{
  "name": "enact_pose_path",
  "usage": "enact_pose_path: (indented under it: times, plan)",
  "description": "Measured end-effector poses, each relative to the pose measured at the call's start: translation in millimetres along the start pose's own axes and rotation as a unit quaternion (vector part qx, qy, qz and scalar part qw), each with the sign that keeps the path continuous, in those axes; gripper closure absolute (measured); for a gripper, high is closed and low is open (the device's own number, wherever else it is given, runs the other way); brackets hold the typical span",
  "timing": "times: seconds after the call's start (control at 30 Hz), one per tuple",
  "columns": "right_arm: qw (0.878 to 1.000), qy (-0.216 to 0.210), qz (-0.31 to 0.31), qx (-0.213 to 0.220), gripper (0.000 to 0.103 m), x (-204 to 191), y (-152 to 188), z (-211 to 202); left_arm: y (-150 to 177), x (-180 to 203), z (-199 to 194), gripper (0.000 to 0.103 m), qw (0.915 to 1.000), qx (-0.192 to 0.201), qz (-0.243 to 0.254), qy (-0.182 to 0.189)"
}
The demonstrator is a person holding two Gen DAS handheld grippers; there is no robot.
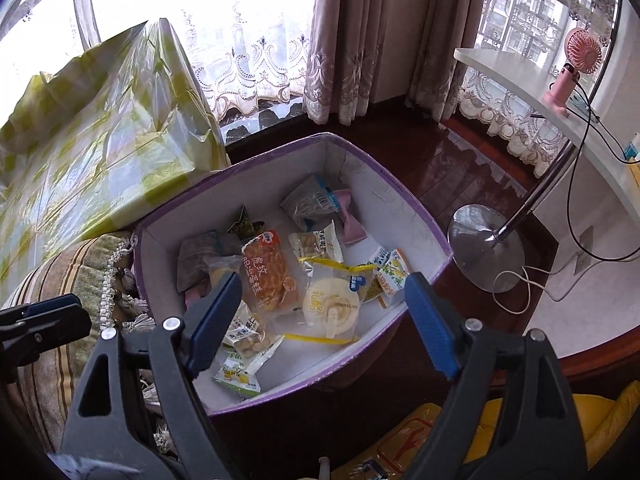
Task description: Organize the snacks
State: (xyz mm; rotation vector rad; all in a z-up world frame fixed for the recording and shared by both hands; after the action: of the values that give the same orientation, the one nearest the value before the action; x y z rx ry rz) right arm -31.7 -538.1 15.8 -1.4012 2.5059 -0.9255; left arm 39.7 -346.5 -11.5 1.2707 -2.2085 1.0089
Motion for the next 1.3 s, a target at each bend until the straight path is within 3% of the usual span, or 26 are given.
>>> enact_pose_path:
  times: [0.07,0.17,0.27,0.37,0.47,0.8,1.3]
  plan:
    - [1.0,-0.005,0.004,0.001,0.018,-1.4,1.4,-4.2,6.0,-0.4,-6.6,0.04,0.9999,0.011,-0.001,0.004]
    - [1.0,-0.006,0.007,-0.002,0.018,-4.4,0.3,-3.8,6.2,2.5,-0.2,0.036,0.9998,-0.003,0.014,-0.011]
    - [1.0,-0.003,0.005,-0.006,0.018,-6.0,-0.6,-1.5,4.8,5.8,8.6,0.028,0.9994,-0.012,0.025,-0.023]
    - [1.0,0.005,-0.004,-0.008,0.018,-6.2,0.0,-1.3,3.5,6.7,14.8,0.018,0.9996,-0.013,0.023,-0.012]
    - [1.0,0.008,-0.005,-0.011,0.018,-4.3,2.7,-0.4,3.2,8.0,18.4,0.014,0.9995,-0.013,0.023,-0.015]
    - [1.0,0.008,-0.005,-0.021,0.018,-3.1,6.3,3.6,-11.1,4.0,26.8,0.01,0.9997,-0.011,-0.008,-0.02]
    - [1.0,0.007,-0.007,-0.026,0.018,-2.7,7.9,7.3,-10.2,3.9,25.3,0.01,0.9998,-0.009,-0.009,-0.018]
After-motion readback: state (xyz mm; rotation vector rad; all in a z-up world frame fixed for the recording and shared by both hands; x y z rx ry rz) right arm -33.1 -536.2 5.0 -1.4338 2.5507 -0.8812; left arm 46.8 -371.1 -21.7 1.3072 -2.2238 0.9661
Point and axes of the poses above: each gripper's, at about its wrist camera, not at the fingertips, and z roughly the way its jaws point, x to its right, y to its underside, the point moved 3 cm from there along z, roughly the way its jaws point, and after that the axes turned 10 degrees about y, right-handed, at the moved point
